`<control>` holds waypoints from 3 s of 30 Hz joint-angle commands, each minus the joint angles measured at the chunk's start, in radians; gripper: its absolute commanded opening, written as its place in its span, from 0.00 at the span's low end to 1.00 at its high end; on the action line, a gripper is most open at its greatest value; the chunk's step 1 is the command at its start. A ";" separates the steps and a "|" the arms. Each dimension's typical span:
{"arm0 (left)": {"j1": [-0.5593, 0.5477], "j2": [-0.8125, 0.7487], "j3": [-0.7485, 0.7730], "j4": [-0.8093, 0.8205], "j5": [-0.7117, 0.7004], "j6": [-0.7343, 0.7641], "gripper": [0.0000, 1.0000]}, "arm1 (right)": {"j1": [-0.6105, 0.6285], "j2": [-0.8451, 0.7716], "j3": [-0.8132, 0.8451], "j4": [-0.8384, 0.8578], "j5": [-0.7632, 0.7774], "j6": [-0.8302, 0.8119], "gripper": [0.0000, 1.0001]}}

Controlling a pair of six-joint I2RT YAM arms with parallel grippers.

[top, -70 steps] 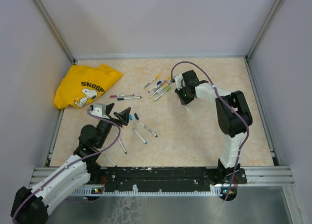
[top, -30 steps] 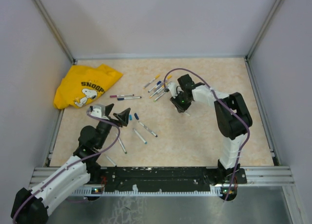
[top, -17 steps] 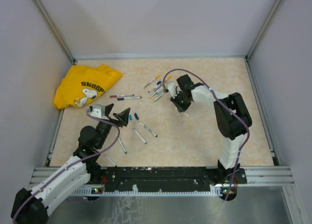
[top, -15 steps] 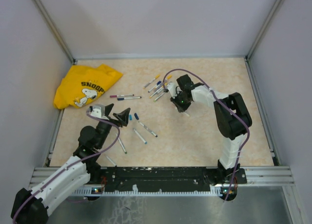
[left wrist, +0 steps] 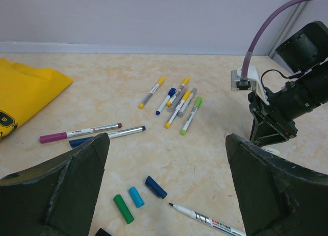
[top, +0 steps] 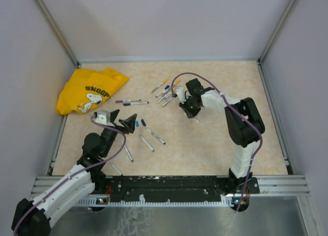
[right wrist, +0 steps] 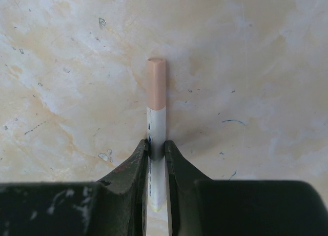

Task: Open the pen caps
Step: Pick up the pen from the center of the board, then open the pen cap from the pen.

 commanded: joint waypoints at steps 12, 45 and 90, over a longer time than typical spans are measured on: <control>0.004 -0.009 -0.009 0.044 -0.007 -0.008 1.00 | 0.009 0.022 -0.015 -0.055 0.011 -0.003 0.18; 0.003 0.072 0.001 0.124 0.283 -0.243 1.00 | 0.014 -0.122 -0.077 0.060 -0.118 0.046 0.00; -0.004 0.475 -0.067 0.592 0.507 -0.467 0.97 | 0.014 -0.154 -0.082 0.062 -0.232 0.060 0.00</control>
